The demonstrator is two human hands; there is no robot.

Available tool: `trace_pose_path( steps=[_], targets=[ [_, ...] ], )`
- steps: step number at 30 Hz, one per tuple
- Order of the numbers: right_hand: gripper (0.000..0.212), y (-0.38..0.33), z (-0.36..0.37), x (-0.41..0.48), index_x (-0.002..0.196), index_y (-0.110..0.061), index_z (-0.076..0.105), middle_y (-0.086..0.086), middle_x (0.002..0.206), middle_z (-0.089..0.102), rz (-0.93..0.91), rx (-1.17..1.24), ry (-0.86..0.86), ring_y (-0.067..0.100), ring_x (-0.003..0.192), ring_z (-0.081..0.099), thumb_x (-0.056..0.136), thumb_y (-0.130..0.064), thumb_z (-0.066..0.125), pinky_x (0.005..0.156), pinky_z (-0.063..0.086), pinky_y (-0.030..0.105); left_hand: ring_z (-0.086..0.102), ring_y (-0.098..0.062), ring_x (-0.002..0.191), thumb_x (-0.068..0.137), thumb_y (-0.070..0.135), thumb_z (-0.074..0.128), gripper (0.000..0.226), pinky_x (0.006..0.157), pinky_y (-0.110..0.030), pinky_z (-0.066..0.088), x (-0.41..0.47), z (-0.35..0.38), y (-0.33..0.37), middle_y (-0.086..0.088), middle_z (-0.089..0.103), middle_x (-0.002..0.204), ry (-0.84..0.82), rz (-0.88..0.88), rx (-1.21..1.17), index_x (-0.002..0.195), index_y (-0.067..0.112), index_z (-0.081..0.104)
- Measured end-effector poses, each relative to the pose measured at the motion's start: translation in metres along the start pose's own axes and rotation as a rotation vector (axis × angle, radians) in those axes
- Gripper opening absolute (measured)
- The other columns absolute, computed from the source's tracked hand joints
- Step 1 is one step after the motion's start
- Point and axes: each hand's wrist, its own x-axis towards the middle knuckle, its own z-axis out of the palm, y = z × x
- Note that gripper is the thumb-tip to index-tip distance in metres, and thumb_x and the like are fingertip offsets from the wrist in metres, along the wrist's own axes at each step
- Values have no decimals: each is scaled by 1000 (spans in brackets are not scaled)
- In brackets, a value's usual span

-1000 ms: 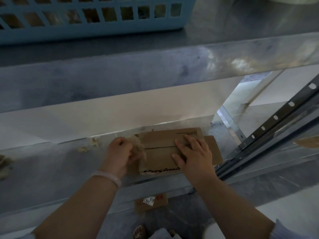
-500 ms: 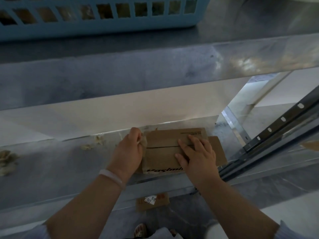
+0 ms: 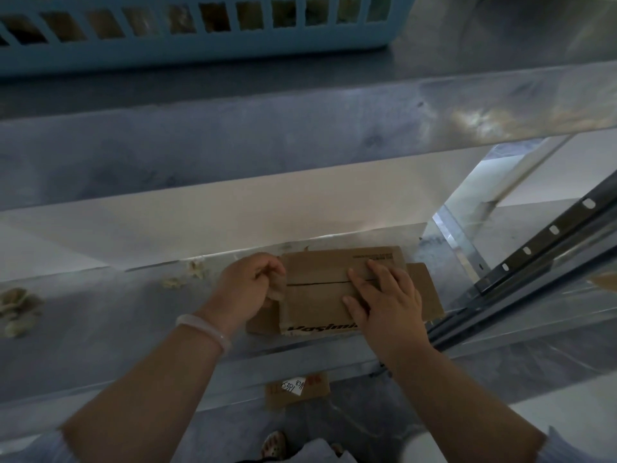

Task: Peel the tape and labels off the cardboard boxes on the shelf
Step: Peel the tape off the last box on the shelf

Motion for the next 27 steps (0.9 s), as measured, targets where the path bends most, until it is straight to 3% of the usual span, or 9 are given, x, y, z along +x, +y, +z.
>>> trace_pose_path(
  steps=[4, 9, 12, 14, 17, 21, 23, 25, 27],
  targets=[
    [58, -1, 2, -1, 132, -38, 57, -2, 143, 48, -1, -20, -9, 29, 129, 38, 88, -64, 29, 103, 37, 49, 52, -11, 76, 83, -6, 43, 32, 65, -11, 36, 2, 4, 5, 6, 57, 78, -56, 194, 335, 69, 20, 57],
    [61, -1, 0, -1, 135, -38, 53, -2, 146, 45, -2, -30, -24, 28, 133, 34, 88, -64, 25, 105, 34, 49, 49, -14, 73, 84, 23, 48, 13, 62, -20, 33, 2, 14, 2, 3, 47, 82, -158, 155, 332, 72, 19, 49],
    [63, -1, -1, -1, 137, -38, 51, -2, 147, 43, -4, -25, -32, 28, 134, 33, 88, -65, 22, 107, 33, 49, 47, -13, 73, 84, 50, 45, 29, 67, -30, 41, 0, 12, 0, 3, 48, 84, -213, 96, 316, 74, 23, 47],
    [64, 0, 0, -1, 139, -39, 49, -3, 149, 41, -7, -33, -48, 28, 134, 31, 88, -65, 21, 108, 31, 48, 52, -15, 81, 96, 32, 43, 22, 73, -32, 48, 2, 11, 7, -3, 56, 98, -206, -36, 179, 84, 19, 56],
    [59, -1, 1, -2, 134, -37, 55, -1, 144, 48, -7, -37, -17, 30, 130, 39, 89, -63, 28, 103, 37, 48, 56, -15, 74, 96, 0, 41, 26, 53, -21, 51, -2, 4, 12, -5, 59, 93, -265, -259, -97, 101, 10, 64],
    [58, 0, 2, -2, 134, -37, 55, -1, 144, 47, -11, -38, -18, 29, 131, 37, 89, -62, 28, 104, 36, 48, 60, -7, 93, 89, 12, 65, 40, 64, -15, 51, -4, -7, -2, 3, 60, 110, -224, -133, -40, 126, 24, 57],
    [59, 0, 1, -2, 135, -38, 54, -1, 145, 46, -13, -35, -10, 29, 132, 36, 89, -63, 27, 105, 35, 48, 60, -5, 91, 80, 17, 77, 47, 66, -12, 49, 0, -6, -9, 6, 63, 102, -124, -125, -7, 123, 24, 59],
    [58, 0, 2, -2, 135, -38, 53, -2, 144, 46, -11, -37, -7, 29, 132, 36, 89, -63, 27, 105, 35, 49, 58, 0, 79, 76, 22, 80, 36, 61, -7, 42, 3, -2, -10, 11, 62, 88, -61, -104, 83, 108, 24, 63],
    [58, 1, 3, -2, 135, -39, 52, -2, 145, 46, -8, -39, -10, 28, 133, 35, 90, -63, 27, 106, 35, 49, 57, -4, 75, 75, 25, 80, 23, 61, -12, 40, 3, 3, -10, 10, 62, 81, 6, -59, 184, 92, 22, 64]
  ],
)
